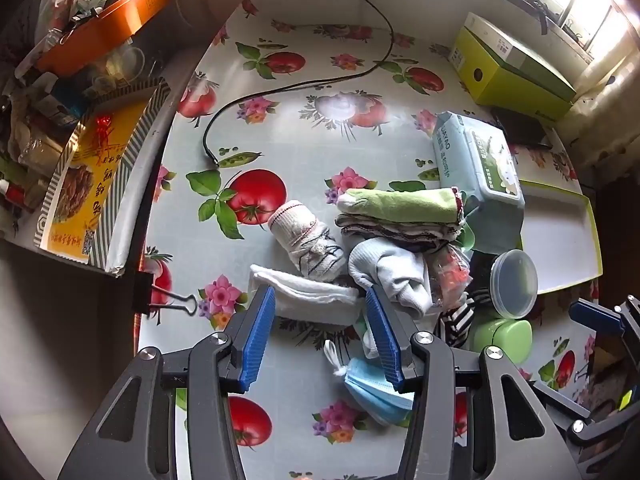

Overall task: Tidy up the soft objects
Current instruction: 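Move both tools toward the rolled white sock and green towel pile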

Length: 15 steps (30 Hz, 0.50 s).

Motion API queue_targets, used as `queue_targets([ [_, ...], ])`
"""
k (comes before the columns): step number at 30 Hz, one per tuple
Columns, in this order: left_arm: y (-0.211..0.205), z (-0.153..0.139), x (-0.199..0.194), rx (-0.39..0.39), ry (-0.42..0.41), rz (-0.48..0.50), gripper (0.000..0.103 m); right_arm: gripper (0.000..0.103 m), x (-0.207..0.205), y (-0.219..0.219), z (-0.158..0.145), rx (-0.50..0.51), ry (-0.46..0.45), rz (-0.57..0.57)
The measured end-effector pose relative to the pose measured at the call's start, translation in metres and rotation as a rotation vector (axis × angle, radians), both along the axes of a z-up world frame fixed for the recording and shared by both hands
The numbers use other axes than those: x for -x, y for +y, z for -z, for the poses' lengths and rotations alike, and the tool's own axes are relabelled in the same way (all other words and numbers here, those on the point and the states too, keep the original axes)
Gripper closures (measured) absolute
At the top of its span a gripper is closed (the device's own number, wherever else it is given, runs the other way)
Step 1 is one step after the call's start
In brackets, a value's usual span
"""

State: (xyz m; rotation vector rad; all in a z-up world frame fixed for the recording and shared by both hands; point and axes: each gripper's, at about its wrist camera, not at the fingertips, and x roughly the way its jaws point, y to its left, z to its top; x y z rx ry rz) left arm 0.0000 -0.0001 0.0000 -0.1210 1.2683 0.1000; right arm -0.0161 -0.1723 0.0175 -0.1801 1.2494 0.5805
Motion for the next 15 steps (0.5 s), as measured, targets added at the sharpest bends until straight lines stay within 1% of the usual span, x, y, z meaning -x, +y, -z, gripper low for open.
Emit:
queue_targets([
  [2,0.0,0.0,0.0,-0.011,0.001,0.0,0.054,0.02,-0.001,0.001,0.0,0.001,0.004,-0.001],
  [9,-0.002,0.002,0.003,-0.009,-0.014,0.0,0.054,0.02,0.0,0.005,-0.001,-0.008,0.0,-0.011],
  [15,0.005,0.004,0.003,0.026,0.001,-0.009,0.054,0.02,-0.001,0.012,-0.006,-0.013,-0.016,-0.032],
])
